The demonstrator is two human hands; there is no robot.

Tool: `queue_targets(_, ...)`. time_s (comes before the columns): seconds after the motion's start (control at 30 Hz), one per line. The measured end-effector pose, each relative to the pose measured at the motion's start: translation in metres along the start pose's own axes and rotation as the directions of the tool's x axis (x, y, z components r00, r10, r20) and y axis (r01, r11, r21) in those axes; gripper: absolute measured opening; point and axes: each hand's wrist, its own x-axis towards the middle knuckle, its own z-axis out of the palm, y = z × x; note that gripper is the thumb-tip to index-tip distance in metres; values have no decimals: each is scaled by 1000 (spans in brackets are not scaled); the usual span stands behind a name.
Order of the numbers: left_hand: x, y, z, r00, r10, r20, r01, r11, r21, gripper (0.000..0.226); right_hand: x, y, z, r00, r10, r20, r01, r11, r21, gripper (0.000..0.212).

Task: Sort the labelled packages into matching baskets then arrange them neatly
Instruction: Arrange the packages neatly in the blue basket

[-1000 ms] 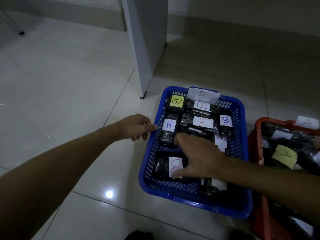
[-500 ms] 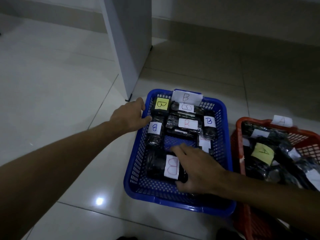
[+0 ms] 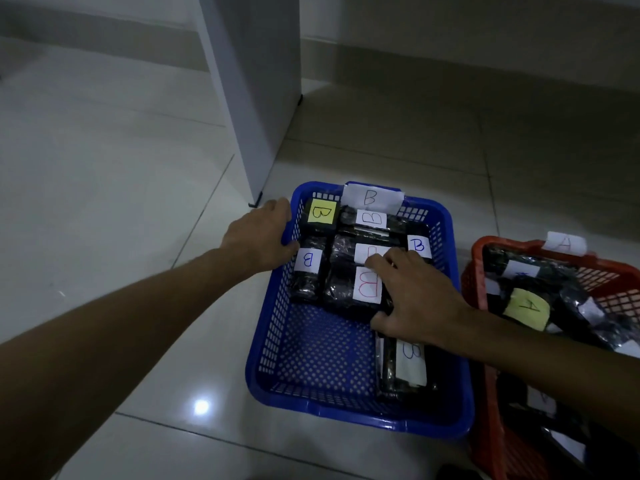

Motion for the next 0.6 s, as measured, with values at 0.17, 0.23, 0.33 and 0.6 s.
queue_targets(0.17,0,4,-1,1000,22,9,-21,999,-31,48,6,-2,4,997,-51,50,49,998,31,79)
queue_targets(0.23,2,2,0,1000,23,6,-22,999,-48,48,7,-1,8,997,-61,45,58,996,63,80)
queue_targets(0.33,4,-2,1,1000,24,-4,-25,998,-53,48,5,3,13,998,-70,5,69,993,100,78)
queue_targets(0.6,1,4,-2,1000,26,-16,-25,995,97,56,1,5,19,992,-81,-98,96,984,149,70)
